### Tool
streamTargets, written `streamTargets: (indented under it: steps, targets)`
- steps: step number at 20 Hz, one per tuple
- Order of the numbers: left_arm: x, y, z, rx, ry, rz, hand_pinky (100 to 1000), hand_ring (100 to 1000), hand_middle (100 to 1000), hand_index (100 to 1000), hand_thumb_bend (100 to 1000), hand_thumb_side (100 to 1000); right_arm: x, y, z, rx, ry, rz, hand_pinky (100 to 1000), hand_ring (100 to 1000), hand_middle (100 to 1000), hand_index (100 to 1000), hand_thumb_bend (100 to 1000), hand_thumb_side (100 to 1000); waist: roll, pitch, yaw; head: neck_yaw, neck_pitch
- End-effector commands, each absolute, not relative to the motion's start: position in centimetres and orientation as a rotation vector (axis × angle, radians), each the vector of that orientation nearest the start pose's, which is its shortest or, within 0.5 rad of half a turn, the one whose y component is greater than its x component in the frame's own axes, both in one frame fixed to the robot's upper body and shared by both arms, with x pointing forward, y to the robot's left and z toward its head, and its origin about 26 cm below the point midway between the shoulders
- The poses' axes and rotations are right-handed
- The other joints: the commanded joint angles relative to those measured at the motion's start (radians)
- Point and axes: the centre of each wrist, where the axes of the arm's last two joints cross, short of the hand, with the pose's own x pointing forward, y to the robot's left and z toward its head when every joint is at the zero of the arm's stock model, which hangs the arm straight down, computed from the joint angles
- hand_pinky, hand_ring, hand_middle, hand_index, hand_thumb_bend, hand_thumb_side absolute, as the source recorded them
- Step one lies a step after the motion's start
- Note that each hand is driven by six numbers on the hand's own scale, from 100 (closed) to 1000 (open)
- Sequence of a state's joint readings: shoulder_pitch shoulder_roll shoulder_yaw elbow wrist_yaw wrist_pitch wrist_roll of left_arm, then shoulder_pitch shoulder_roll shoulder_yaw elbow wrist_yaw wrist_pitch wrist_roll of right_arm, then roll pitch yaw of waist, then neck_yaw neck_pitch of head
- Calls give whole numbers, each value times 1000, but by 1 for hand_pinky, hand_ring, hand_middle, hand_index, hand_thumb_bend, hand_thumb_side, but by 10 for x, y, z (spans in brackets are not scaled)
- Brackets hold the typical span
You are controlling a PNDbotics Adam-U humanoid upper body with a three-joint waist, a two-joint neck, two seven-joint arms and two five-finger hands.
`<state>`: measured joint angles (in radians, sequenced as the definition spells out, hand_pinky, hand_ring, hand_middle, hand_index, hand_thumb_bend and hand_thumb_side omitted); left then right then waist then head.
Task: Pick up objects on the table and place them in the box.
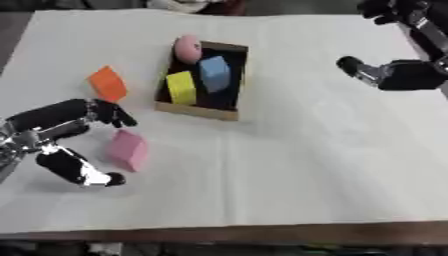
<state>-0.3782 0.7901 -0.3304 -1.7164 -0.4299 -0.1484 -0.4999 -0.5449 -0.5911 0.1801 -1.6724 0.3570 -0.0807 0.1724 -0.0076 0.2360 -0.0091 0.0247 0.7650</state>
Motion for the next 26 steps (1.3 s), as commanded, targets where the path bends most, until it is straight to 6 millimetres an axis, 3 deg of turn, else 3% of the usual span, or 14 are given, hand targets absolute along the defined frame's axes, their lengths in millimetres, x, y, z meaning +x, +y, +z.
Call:
streamTargets:
  steps: [1,11,19,26]
  targets:
    - [339,300,171,514,-1460,-1758,777,759,743,848,533,338,362,-275,225,-614,-2052,1129,833,851,826,950,478,509,17,-28,-5,3,5]
    - [350,296,164,589,-1365,-1863,764,724,694,814,440,268,362,-277,217,-599,-2038,1112,832,851,824,949,479,508,19,-26,-17,7,5]
    - [346,307,163,603,-1286,-1902,696,589,554,717,374,214,362,-279,214,-600,-2029,1104,832,851,824,949,476,510,22,-26,-15,4,5]
    - [337,311,180,660,-1285,-1909,601,485,458,630,324,181,362,-281,212,-604,-2020,1096,831,850,823,948,472,515,23,-27,-14,1,5]
